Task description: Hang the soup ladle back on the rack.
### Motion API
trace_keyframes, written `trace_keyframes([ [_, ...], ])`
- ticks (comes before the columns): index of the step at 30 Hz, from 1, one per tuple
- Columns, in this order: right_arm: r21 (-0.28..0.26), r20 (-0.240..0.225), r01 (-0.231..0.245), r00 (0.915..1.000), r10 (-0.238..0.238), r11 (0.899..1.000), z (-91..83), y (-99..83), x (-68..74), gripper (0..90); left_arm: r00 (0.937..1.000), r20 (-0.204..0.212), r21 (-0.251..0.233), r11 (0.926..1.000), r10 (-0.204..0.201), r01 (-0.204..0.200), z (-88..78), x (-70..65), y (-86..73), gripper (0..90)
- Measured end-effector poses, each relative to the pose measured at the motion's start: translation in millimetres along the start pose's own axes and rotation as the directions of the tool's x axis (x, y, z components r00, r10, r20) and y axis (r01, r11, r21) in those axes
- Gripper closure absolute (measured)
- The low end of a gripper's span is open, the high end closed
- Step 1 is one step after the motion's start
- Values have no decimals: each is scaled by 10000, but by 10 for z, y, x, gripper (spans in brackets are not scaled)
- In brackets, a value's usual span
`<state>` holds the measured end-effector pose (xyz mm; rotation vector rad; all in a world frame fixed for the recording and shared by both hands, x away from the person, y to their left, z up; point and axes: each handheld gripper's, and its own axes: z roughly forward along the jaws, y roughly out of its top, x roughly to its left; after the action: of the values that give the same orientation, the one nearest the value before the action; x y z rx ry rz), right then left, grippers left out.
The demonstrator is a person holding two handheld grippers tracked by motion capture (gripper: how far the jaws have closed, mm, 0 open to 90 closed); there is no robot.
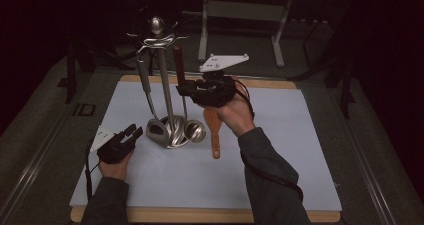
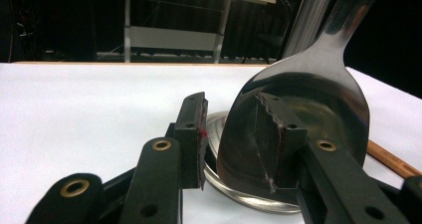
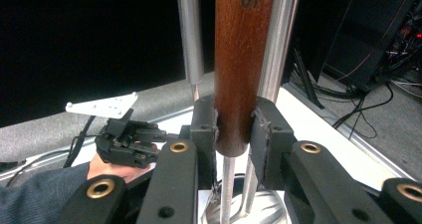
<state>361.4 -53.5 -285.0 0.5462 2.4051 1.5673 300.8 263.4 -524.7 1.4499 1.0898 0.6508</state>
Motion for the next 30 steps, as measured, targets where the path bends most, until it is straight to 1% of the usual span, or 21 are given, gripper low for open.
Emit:
trace_keyframes([
  [3, 75, 65, 56, 10000, -56, 10000, 27, 20, 18, 741, 10000, 7, 2, 10000, 4, -4, -1, 2, 0, 655],
  [8, 130, 36, 135, 9999, -136, 9998, 69, 69, 53, 741, 10000, 21, 0, 10000, -12, 12, -2, 4, 1, 654],
  [12, 269, 221, 158, 9996, -164, 9995, 97, 95, 74, 741, 10000, 26, -14, 10000, -17, 17, -2, 5, 1, 654],
  [19, 667, 696, 132, 9974, -179, 9977, 153, 111, 86, 742, 10000, 27, -7, 10000, -17, 17, -1, 4, 0, 654],
  [22, 757, 761, 131, 9969, -189, 9970, 170, 125, 88, 741, 10000, 25, -5, 10000, -6, 6, -2, 4, 0, 654],
  [28, 646, 706, 45, 9975, -90, 9979, 197, 117, 82, 732, 10000, 34, -19, 10000, -40, 40, -3, 5, 0, 653],
  [30, 537, 739, 35, 9972, -74, 9986, 220, 109, 75, 722, 10000, 26, -20, 10000, -48, 48, -4, 6, 1, 652],
])
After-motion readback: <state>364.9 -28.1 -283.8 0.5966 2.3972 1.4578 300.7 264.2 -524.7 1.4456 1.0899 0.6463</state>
